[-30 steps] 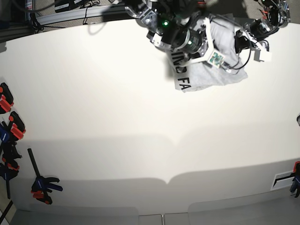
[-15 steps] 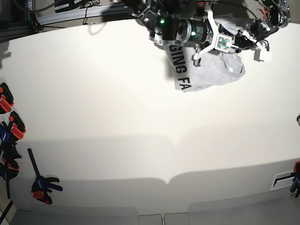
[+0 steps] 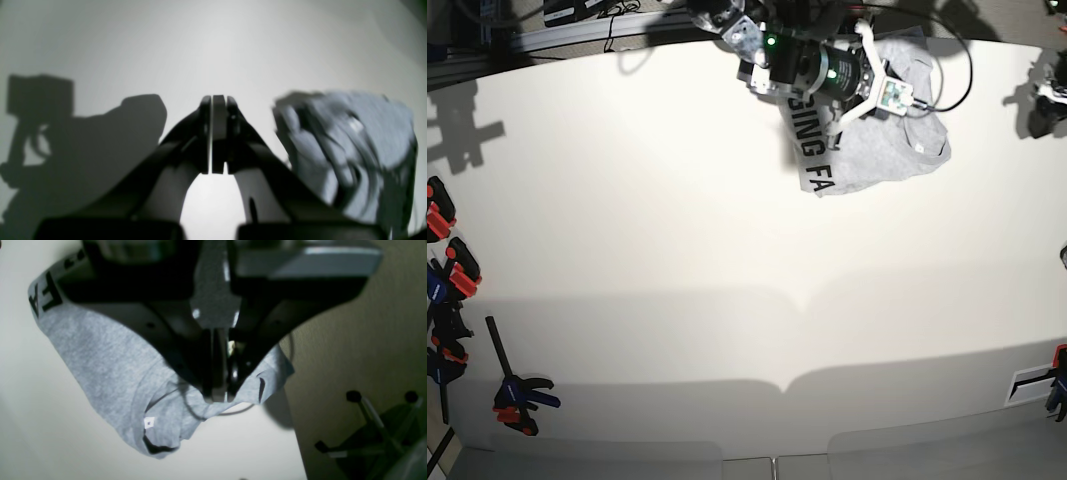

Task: Fold the T-shirt properly
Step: 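Press the folded grey shirt flat with the right gripper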

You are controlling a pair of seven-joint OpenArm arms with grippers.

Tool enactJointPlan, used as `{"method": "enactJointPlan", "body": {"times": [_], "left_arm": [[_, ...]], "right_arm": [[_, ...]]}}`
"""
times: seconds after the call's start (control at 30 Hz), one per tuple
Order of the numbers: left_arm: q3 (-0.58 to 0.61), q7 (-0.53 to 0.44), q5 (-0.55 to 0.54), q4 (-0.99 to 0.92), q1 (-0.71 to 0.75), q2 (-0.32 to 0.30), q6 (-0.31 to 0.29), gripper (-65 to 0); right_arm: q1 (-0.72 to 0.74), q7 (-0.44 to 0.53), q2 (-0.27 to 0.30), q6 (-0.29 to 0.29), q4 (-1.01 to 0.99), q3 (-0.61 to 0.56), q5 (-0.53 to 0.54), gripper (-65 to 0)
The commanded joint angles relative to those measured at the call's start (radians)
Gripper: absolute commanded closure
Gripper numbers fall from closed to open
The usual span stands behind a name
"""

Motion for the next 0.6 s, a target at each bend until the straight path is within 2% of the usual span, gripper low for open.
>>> {"method": "enactJointPlan", "body": {"times": [0.0,0.13,0.2,0.3,0.43,0.5,0.57], "left_arm": [[-0.009,-0.017,-0.016,0.014,0.001,-0.026,-0.006,0.0],[-0.008,-0.008,-0.017,0.014,0.001,-0.023,-0.006,0.0],[-0.008,-0.009,-0.017,0.014,0.004,-0.021,-0.007,0.0],[-0.008,-0.010,-0.017,0.014,0.014,-0.023,-0.006,0.0],[-0.008,-0.017,-0.017,0.014,0.037,-0.022,-0.007,0.0],[-0.008,-0.017,-0.018,0.014,0.047,-0.022,-0.006,0.0],[-0.008,-0.017,-0.016,0.014,0.048,-0.022,-0.006,0.0]], "right_arm": [[0.003,0.029,-0.036,-0.070,0.012,-0.001,-0.025,0.0],[-0.002,0.040,-0.034,-0.234,0.012,0.019,-0.132,0.0],[0.003,0.051,-0.031,-0.264,0.012,0.036,-0.175,0.0],[0.055,0.007,-0.031,-0.264,0.012,0.092,-0.166,0.0],[0.142,-0.014,-0.034,-0.252,0.012,0.183,-0.030,0.0],[0.174,-0.038,-0.045,-0.192,0.012,0.209,0.037,0.0],[0.194,-0.092,-0.049,-0.105,0.011,0.211,0.084,0.0]]}}
